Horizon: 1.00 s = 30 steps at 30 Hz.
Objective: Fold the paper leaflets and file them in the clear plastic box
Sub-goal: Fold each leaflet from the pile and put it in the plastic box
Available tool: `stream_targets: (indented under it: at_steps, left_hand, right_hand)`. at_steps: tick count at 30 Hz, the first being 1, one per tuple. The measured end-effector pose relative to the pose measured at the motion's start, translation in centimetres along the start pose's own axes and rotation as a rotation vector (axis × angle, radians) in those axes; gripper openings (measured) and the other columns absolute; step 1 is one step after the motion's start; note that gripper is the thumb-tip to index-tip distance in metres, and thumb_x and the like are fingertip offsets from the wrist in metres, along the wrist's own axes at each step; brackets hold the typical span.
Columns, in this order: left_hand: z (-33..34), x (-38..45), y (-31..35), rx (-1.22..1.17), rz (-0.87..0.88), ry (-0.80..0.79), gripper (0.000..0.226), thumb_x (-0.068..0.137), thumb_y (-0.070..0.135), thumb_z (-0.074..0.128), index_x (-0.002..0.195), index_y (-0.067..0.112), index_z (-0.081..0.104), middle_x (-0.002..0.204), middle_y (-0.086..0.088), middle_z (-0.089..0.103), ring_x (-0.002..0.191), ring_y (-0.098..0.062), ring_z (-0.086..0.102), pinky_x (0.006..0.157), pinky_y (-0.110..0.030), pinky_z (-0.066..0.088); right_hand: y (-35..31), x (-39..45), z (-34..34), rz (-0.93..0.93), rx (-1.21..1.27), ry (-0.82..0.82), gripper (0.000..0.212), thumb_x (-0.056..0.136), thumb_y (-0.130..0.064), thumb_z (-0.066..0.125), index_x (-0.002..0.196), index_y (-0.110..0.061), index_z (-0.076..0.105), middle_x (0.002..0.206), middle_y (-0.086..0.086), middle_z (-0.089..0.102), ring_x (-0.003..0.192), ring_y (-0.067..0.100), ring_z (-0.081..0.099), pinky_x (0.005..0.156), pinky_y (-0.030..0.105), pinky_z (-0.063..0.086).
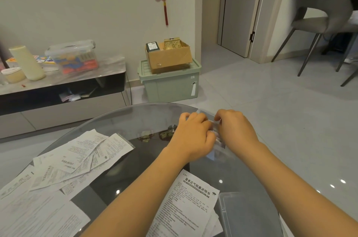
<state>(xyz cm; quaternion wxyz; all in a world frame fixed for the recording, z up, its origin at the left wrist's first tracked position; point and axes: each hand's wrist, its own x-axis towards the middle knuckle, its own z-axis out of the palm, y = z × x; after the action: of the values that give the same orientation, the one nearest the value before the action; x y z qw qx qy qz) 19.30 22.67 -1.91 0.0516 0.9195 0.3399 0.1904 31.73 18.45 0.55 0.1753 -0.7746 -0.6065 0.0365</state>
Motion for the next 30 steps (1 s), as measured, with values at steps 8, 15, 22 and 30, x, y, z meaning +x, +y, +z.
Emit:
stream_targets:
  at_steps: [8, 15, 22, 30]
  left_hand:
    - [-0.1, 0.4, 0.5, 0.145, -0.025, -0.109, 0.083, 0.071, 0.044, -0.004, 0.123, 0.017, 0.055, 0.119, 0.002, 0.056, 0.107, -0.016, 0.042, 0.1, -0.036, 0.018]
    - [-0.5, 0.5, 0.7, 0.124, -0.093, -0.175, 0.064, 0.082, 0.036, 0.01, 0.124, 0.015, 0.054, 0.128, 0.0, 0.053, 0.116, -0.017, 0.04, 0.109, -0.041, 0.01]
    - [-3.3, -2.7, 1.7, -0.048, -0.157, 0.016, 0.064, 0.083, 0.031, 0.017, 0.142, 0.019, 0.039, 0.149, 0.006, 0.035, 0.133, -0.008, 0.029, 0.109, -0.028, 0.002]
    - [-6.6, -12.8, 4.8, 0.003, -0.333, -0.101, 0.046, 0.098, 0.023, 0.029, 0.144, 0.024, 0.034, 0.15, 0.009, 0.031, 0.133, -0.007, 0.028, 0.112, -0.03, 0.006]
  right_hand:
    - [0.3, -0.8, -0.7, 0.004, 0.057, -0.139, 0.036, 0.08, 0.002, 0.047, 0.113, -0.012, 0.043, 0.108, 0.009, 0.061, 0.09, 0.028, 0.059, 0.078, 0.041, 0.051]
    - [0.5, -0.8, -1.0, -0.004, 0.168, 0.008, 0.035, 0.087, -0.001, 0.043, 0.118, -0.016, 0.047, 0.108, 0.004, 0.063, 0.091, 0.026, 0.058, 0.074, 0.034, 0.049]
    - [0.6, -2.5, -1.9, -0.079, 0.331, 0.141, 0.022, 0.091, -0.009, 0.047, 0.105, -0.018, 0.062, 0.098, 0.0, 0.068, 0.086, 0.021, 0.061, 0.077, 0.033, 0.05]
    - [-1.7, -8.8, -2.6, -0.24, 0.417, -0.032, 0.018, 0.09, -0.014, 0.053, 0.102, -0.023, 0.063, 0.086, -0.01, 0.061, 0.078, 0.011, 0.058, 0.072, 0.027, 0.05]
